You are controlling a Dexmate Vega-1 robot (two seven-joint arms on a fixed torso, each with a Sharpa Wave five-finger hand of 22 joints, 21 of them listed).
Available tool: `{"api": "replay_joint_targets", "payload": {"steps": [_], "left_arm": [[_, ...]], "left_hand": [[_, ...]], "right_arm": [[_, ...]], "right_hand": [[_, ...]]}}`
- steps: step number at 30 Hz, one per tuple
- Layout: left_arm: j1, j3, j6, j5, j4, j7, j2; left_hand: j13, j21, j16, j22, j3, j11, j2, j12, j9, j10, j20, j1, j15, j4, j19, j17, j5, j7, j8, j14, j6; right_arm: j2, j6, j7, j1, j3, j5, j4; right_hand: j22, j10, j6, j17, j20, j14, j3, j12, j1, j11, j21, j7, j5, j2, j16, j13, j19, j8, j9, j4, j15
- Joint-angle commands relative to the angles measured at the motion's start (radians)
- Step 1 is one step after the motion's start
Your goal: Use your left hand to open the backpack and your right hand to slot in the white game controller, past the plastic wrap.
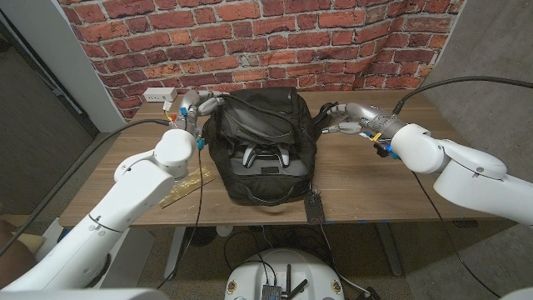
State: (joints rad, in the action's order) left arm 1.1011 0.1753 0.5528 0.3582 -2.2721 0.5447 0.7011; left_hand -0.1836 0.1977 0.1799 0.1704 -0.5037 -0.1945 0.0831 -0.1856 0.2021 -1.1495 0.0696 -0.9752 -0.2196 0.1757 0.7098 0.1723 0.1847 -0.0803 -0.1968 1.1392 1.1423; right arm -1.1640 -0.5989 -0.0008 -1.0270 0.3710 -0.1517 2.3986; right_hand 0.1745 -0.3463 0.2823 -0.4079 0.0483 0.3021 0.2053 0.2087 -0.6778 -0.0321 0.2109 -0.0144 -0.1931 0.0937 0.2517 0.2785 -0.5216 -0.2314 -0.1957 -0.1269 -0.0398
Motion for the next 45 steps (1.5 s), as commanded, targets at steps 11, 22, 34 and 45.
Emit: {"api": "replay_joint_targets", "payload": {"steps": [11, 22, 34, 45], "left_arm": [[-0.033, -0.055, 0.045, 0.194, -0.001, -0.176, 0.132], [-0.043, -0.115, 0.003, 0.333, 0.055, -0.375, 0.262], [-0.016, -0.159, -0.085, 0.398, 0.126, -0.533, 0.373], [-0.030, -0.154, -0.138, 0.415, 0.179, -0.636, 0.441]], "left_hand": [[-0.002, 0.001, -0.005, 0.003, -0.008, 0.009, -0.001, -0.001, 0.004, 0.006, 0.125, 0.015, -0.016, -0.003, 0.013, -0.001, 0.007, 0.009, -0.008, -0.012, -0.007], [-0.003, -0.002, -0.011, 0.002, -0.011, 0.021, -0.007, 0.001, 0.004, 0.022, 0.127, 0.030, -0.013, -0.005, 0.007, -0.005, 0.008, 0.017, -0.006, -0.041, -0.016], [-0.003, -0.009, -0.015, 0.001, -0.016, 0.025, -0.015, 0.006, 0.004, 0.050, 0.119, 0.040, -0.011, -0.003, -0.015, -0.007, 0.010, 0.014, -0.001, -0.074, -0.034], [-0.004, -0.016, -0.017, 0.001, -0.030, 0.020, -0.034, 0.012, 0.005, 0.141, 0.114, 0.052, -0.008, 0.001, -0.071, -0.008, 0.012, 0.003, 0.013, -0.166, -0.112]], "right_arm": [[0.067, 0.067, -0.030, 0.067, 0.038, 0.022, -0.144], [0.103, 0.111, -0.034, 0.117, 0.072, 0.006, -0.208], [0.131, 0.126, -0.039, 0.135, 0.088, -0.010, -0.230], [0.140, 0.118, -0.039, 0.138, 0.090, -0.015, -0.228]], "right_hand": [[0.001, -0.020, 0.020, -0.001, 0.002, 0.014, 0.008, 0.001, -0.001, -0.005, 0.001, 0.006, -0.009, 0.010, 0.008, -0.005, -0.018, 0.003, 0.001, -0.006, -0.031], [0.001, -0.022, 0.024, 0.000, 0.003, 0.016, 0.010, 0.001, -0.003, -0.006, 0.000, 0.008, -0.010, 0.012, 0.009, -0.008, -0.020, 0.004, 0.001, -0.010, -0.031], [0.001, -0.024, 0.028, 0.001, 0.003, 0.016, 0.010, 0.000, -0.003, -0.005, -0.001, 0.009, -0.011, 0.013, 0.009, -0.011, -0.020, 0.006, 0.001, -0.012, -0.032], [0.001, -0.023, 0.033, 0.002, 0.003, 0.016, 0.011, -0.001, -0.003, -0.005, -0.002, 0.009, -0.011, 0.015, 0.009, -0.014, -0.021, 0.007, 0.001, -0.015, -0.032]]}}
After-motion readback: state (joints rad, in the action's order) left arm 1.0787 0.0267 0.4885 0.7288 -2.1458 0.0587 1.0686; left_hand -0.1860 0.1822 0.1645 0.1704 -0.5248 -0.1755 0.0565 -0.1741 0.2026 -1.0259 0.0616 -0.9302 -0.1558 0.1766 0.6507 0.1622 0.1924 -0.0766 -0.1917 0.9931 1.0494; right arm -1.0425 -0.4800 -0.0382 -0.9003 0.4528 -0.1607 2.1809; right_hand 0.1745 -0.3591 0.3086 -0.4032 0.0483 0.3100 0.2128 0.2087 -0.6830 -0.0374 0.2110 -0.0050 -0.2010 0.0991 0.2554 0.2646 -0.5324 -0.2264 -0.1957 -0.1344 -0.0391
